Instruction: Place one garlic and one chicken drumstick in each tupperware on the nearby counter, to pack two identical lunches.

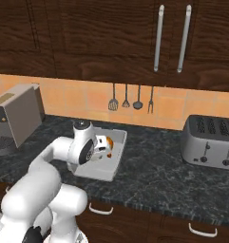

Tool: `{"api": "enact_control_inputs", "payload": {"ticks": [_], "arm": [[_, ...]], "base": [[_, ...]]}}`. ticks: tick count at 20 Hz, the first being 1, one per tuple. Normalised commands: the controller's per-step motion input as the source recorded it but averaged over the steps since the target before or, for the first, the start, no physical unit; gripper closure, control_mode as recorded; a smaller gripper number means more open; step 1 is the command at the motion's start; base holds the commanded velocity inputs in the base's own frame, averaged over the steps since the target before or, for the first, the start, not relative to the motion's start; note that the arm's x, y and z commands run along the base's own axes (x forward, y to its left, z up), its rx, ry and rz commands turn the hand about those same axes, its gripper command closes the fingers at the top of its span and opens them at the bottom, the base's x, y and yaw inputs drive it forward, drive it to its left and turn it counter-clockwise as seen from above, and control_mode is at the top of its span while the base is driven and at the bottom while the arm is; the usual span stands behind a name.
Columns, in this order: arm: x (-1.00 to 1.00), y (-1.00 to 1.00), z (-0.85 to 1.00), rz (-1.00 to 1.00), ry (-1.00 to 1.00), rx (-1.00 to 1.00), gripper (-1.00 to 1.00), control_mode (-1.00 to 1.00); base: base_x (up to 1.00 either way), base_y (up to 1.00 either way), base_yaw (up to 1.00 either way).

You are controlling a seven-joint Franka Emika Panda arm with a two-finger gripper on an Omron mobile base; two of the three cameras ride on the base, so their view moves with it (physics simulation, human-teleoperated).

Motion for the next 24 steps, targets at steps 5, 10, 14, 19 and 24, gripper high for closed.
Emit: {"api": "enact_control_inputs", "payload": {"ticks": [5, 10, 14, 19, 24], "arm": [[0.86, -0.01, -0.77, 0.06, 0.00, 0.00, 1.00, -1.00], [0.78, 0.02, -0.60, 0.02, 0.01, 0.00, -1.00, -1.00], [0.00, 0.00, 0.44, 0.00, 0.00, 0.00, -1.00, -1.00], [-0.19, 0.00, 0.66, 0.00, -0.05, 0.00, -1.00, -1.00], [0.00, 0.05, 0.12, 0.00, 0.00, -0.01, -1.00, -1.00]], "base": [[0.00, 0.00, 0.00], [0.00, 0.00, 0.00], [0.00, 0.00, 0.00], [0.00, 0.00, 0.00], [0.00, 0.00, 0.00]]}}
